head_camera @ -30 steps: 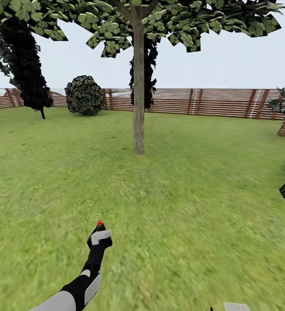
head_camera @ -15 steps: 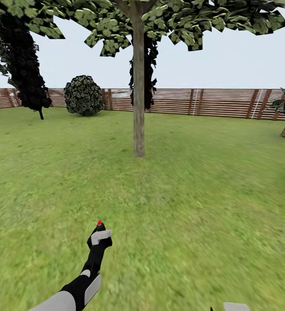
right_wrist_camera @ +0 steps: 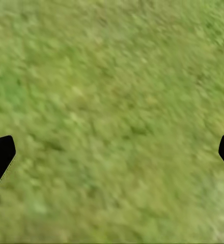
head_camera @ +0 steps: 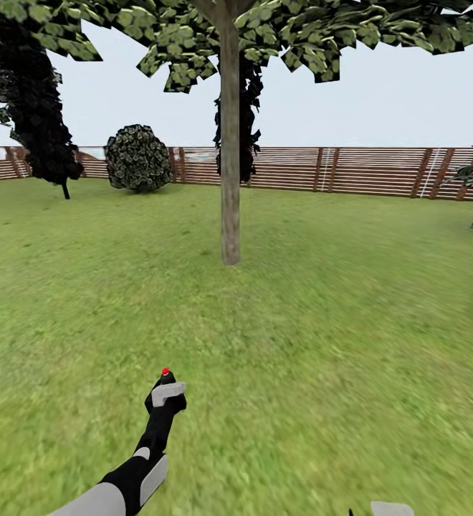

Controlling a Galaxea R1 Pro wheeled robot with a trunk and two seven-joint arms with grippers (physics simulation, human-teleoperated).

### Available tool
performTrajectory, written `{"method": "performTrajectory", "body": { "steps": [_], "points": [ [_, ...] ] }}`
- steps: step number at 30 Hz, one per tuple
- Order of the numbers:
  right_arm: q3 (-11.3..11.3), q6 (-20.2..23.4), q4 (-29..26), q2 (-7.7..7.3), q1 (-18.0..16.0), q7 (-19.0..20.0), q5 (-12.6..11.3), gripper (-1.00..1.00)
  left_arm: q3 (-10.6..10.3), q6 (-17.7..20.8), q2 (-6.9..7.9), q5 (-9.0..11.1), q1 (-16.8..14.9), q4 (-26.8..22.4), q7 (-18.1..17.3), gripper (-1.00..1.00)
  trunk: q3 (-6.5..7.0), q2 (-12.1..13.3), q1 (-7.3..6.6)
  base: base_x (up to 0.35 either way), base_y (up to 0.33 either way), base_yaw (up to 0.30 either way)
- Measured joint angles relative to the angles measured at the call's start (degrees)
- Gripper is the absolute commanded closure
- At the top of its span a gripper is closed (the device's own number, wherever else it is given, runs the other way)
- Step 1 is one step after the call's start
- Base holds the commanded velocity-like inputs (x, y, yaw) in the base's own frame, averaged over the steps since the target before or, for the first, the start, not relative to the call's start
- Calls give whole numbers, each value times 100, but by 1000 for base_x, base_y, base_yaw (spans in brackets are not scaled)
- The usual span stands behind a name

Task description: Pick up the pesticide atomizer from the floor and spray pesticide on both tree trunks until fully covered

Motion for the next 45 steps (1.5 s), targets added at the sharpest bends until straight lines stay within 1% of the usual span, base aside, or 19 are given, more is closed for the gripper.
{"method": "performTrajectory", "body": {
  "steps": [14,45],
  "points": [
    [0,0,-1,0,0,0,0,-100,0,4,63,0,0,0,0,100,0,0,0,350,0,0],
    [27,2,0,0,0,0,0,-100,0,30,66,-1,0,0,0,100,0,0,0,350,0,0]
  ]
}}
